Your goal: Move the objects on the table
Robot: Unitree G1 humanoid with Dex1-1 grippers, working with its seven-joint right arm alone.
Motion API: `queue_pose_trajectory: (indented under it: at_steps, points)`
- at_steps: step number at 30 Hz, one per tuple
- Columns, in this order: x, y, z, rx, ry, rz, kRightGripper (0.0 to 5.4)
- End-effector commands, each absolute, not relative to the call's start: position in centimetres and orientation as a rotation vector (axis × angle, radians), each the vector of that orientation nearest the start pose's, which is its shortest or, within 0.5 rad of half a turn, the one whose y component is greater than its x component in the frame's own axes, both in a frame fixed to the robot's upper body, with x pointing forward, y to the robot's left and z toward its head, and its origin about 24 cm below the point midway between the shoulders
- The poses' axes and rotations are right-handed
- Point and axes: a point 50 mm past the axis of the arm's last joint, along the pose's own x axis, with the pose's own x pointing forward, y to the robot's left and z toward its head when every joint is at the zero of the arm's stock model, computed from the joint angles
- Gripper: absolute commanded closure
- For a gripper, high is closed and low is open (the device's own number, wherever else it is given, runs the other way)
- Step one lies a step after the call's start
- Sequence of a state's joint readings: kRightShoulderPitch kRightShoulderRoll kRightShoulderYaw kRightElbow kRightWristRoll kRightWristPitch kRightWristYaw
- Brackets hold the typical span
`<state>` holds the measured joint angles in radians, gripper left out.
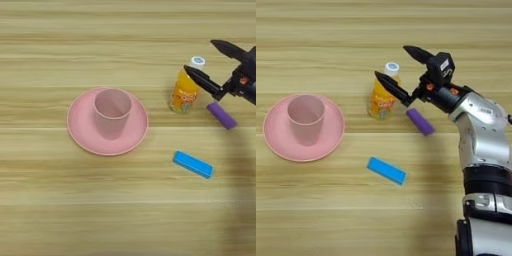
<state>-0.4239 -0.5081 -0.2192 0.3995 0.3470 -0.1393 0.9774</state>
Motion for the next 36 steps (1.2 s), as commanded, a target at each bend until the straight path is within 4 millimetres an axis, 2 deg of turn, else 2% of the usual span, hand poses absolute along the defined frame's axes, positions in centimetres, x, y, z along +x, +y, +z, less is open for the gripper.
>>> queue_pose_trajectory:
  at_steps: [1, 24, 36]
  points:
    - [32.2, -25.0, 16.7, -0.273, -0.302, 0.655, 0.05]
    - [34.4, -23.6, 13.4, -0.253, -0.141, 0.578, 0.05]
    - [34.9, -24.3, 12.8, -0.25, -0.103, 0.539, 1.76]
